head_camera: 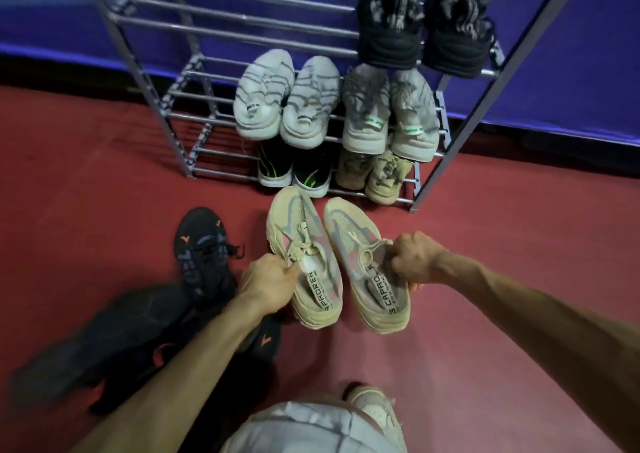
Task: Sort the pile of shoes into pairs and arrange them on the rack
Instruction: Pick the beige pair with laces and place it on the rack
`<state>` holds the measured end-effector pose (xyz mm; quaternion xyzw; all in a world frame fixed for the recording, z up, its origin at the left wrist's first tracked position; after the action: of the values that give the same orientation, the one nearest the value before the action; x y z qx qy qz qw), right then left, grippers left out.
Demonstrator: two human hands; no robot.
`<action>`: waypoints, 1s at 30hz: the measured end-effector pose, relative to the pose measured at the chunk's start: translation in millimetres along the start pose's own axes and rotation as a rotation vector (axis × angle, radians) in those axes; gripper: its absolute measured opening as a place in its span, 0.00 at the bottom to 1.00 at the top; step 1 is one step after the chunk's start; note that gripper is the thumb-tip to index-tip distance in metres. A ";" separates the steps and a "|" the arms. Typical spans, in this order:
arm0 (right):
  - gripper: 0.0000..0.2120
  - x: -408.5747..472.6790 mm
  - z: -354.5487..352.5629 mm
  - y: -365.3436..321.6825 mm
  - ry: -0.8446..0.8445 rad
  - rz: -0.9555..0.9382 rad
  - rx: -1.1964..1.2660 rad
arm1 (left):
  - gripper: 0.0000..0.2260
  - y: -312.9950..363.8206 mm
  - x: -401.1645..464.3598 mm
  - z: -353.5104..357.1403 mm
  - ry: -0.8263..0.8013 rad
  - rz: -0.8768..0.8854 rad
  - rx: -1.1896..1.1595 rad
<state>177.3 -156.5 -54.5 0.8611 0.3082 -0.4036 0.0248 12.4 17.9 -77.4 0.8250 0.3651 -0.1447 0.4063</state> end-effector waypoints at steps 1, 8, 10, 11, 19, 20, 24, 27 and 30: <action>0.11 1.2 -5.1 -13.5 0.022 -0.034 -0.049 | 0.22 -5.6 -5.0 -10.5 0.027 -0.003 0.006; 0.13 -27.4 -55.1 -97.6 0.190 -0.239 -0.219 | 0.21 -27.1 -43.3 -80.9 0.191 0.000 0.017; 0.13 -44.9 -75.3 -119.8 0.233 -0.292 -0.197 | 0.21 -23.4 -53.2 -102.1 0.256 0.053 0.037; 0.14 -53.6 -85.8 -132.1 0.260 -0.331 -0.191 | 0.21 -20.6 -59.2 -113.7 0.292 0.072 0.043; 0.18 -107.9 -162.6 -176.8 0.544 -0.421 -0.075 | 0.21 27.7 -94.3 -223.6 0.523 0.188 0.094; 0.18 -111.1 -171.5 -172.6 0.576 -0.406 -0.030 | 0.20 40.3 -94.8 -235.7 0.540 0.224 0.113; 0.19 -117.4 -215.9 -152.8 0.697 -0.299 0.188 | 0.19 99.8 -81.6 -279.5 0.595 0.320 0.228; 0.13 -109.2 -253.4 -146.3 0.750 -0.202 0.218 | 0.19 144.6 -59.1 -302.6 0.626 0.378 0.268; 0.14 -97.9 -292.9 -143.0 0.847 -0.113 0.229 | 0.18 186.7 -30.9 -317.1 0.654 0.384 0.313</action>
<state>250.1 -5.5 241.7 0.9295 0.2911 -0.0475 -0.2214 107.1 173.7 243.7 0.9325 0.2881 0.1501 0.1580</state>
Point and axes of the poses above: each hand's wrist, its own x-axis towards the middle knuckle, its own z-axis out of the palm, y = z × x, the point moved 7 cm from there along x, towards the middle knuckle, and after that the axes turned 7 degrees about -y, right-handed, at the moved point
